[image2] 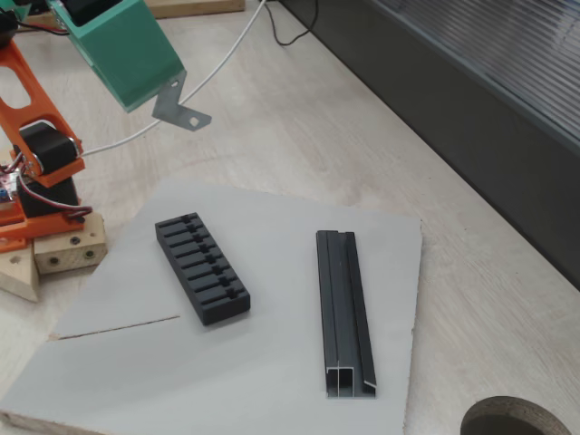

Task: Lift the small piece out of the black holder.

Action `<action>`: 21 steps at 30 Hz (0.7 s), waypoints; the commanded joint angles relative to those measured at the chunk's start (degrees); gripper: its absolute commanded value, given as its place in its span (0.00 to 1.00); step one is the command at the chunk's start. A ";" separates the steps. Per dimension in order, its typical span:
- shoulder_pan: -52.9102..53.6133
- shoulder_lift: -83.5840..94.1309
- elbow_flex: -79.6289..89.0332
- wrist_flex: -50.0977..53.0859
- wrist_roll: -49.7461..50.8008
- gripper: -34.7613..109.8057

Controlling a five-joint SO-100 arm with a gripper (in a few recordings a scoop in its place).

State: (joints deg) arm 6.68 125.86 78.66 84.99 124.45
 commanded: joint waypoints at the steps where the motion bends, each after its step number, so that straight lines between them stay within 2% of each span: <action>1: 0.70 1.85 -1.32 0.26 0.62 0.32; 21: 0.44 1.85 -1.32 0.18 0.62 0.32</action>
State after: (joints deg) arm 6.42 125.86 78.66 84.99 124.45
